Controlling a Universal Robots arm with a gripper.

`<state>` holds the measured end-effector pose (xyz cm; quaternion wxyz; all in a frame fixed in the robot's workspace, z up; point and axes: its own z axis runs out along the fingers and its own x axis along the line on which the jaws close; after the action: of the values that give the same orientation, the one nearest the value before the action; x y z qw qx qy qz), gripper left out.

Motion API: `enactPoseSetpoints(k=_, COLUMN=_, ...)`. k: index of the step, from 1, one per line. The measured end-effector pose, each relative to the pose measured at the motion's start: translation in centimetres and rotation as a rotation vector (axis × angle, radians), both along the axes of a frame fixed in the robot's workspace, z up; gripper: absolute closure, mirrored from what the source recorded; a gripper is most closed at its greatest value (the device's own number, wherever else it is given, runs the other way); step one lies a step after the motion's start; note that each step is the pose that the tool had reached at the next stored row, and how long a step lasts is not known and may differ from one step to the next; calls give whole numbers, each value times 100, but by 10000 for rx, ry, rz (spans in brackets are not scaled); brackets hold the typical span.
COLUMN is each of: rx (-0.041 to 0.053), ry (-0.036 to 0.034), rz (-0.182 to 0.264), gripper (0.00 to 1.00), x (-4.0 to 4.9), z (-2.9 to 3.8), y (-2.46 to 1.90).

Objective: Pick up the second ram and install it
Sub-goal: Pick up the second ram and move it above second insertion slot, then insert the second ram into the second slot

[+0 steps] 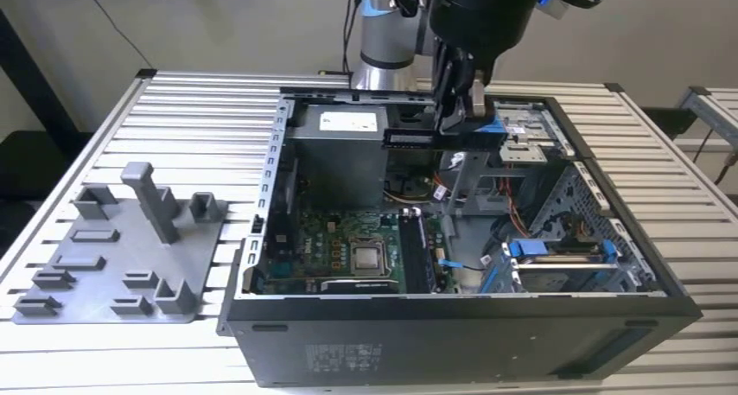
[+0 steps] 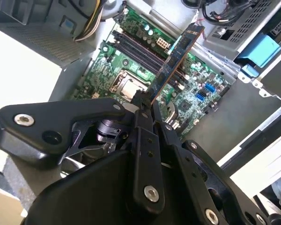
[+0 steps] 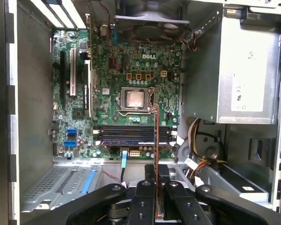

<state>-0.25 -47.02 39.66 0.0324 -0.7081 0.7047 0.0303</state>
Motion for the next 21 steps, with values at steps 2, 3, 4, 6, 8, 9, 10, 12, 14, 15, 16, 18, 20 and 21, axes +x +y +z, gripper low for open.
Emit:
enactPoseSetpoints(k=2, rx=0, ry=0, rz=1, gripper=86, x=5, z=-2, y=44)
enactPoseSetpoints(k=3, rx=1, ry=0, rz=1, gripper=86, x=7, z=-5, y=68)
enactPoseSetpoints(k=4, rx=0, ry=-1, rz=0, gripper=86, x=9, z=-7, y=84)
enactPoseSetpoints(k=6, rx=2, ry=-5, rz=0, gripper=86, x=9, z=-14, y=106)
enactPoseSetpoints(k=8, rx=1, ry=-17, rz=1, gripper=86, x=11, z=-20, y=117)
enactPoseSetpoints(k=9, rx=1, ry=-28, rz=1, gripper=86, x=10, z=-24, y=120)
enactPoseSetpoints(k=10, rx=2, ry=-38, rz=0, gripper=86, x=10, z=-27, y=122)
enactPoseSetpoints(k=12, rx=1, ry=-49, rz=1, gripper=86, x=11, z=-30, y=125)
enactPoseSetpoints(k=14, rx=1, ry=-55, rz=0, gripper=86, x=10, z=-32, y=129)
enactPoseSetpoints(k=15, rx=0, ry=-57, rz=0, gripper=86, x=10, z=-32, y=130)
enactPoseSetpoints(k=16, rx=1, ry=-58, rz=0, gripper=86, x=10, z=-37, y=131)
enactPoseSetpoints(k=18, rx=0, ry=-58, rz=0, gripper=86, x=10, z=-41, y=131)
enactPoseSetpoints(k=20, rx=0, ry=-58, rz=0, gripper=86, x=10, z=-41, y=131)
enactPoseSetpoints(k=21, rx=1, ry=-58, rz=0, gripper=86, x=10, z=-42, y=131)
